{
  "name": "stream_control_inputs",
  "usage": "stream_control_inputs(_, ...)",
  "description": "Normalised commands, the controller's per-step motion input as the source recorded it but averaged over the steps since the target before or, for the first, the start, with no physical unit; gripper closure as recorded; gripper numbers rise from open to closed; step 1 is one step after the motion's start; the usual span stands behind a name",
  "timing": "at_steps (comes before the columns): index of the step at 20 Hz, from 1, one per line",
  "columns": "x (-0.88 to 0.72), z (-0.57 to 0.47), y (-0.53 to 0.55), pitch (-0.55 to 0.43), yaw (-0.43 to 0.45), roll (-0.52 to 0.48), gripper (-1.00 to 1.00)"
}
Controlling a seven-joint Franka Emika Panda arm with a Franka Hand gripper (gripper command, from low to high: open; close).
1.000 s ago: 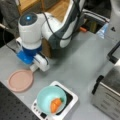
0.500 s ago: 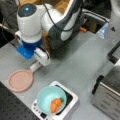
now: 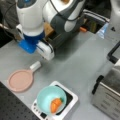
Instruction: Pick up the pan. Place the pan on the table. Pick up the bowl. Place the bowl on the stove.
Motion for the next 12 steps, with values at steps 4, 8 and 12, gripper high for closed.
stream_control_inputs(4, 0.01, 0.26, 0.12, 0.209, -0.134, 0.089, -1.0)
stream_control_inputs(8, 0.04, 0.29, 0.15, 0.196, -0.175, 0.107, -1.0)
stream_control_inputs(12, 0.01, 0.23, 0.24, 0.118, -0.21, 0.12, -1.0)
